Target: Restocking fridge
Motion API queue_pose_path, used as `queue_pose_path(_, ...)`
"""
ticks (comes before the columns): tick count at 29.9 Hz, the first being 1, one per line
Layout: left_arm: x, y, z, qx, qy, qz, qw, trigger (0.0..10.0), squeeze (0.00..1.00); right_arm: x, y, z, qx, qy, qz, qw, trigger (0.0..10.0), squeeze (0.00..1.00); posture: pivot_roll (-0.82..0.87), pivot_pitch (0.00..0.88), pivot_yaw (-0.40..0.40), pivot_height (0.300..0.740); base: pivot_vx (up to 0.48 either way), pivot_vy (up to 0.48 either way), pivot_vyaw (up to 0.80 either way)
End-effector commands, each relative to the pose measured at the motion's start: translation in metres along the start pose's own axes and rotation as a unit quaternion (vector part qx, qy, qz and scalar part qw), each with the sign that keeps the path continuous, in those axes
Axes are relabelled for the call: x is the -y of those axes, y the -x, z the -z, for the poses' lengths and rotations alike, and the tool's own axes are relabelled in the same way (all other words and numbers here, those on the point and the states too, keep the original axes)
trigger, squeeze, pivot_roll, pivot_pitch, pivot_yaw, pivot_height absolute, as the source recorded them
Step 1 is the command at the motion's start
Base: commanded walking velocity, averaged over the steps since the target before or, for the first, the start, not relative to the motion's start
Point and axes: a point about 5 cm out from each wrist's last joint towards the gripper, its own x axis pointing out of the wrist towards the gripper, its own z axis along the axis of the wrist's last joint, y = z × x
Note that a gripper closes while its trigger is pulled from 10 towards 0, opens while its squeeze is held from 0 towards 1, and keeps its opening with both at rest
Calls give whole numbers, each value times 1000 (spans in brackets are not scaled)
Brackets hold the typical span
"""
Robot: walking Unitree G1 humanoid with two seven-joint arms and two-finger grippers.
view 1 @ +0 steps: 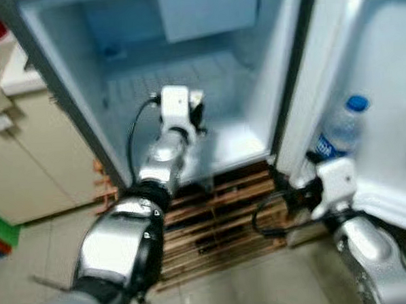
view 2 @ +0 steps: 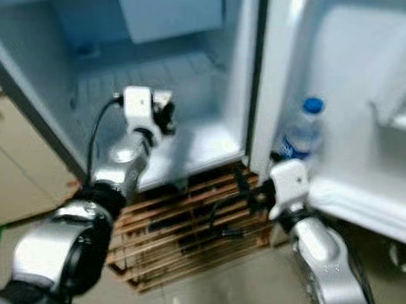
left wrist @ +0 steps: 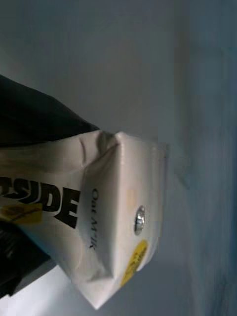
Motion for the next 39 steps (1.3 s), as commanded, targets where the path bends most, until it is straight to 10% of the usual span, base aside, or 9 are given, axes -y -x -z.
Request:
queue_pose_path(1,12,-1,4,-14,0,10,1000,10000,0,-9,1,-5,4,-8,-23,1000,10000,141,-255,132,69,740,0,0,0)
queue_pose_path(11,14,0,9,-29,8,-4,1000,10000,0,-14,28,-7,-17,-7,-16,1000,10000,145,-305,205,78,740,0,0,0)
queue_pose_path(39,-71,7,-11,-23,-49,-218,974,10000,0,-38,50,-29,-32,-13,-61,998,10000,149,-343,310,75,740,0,0,0)
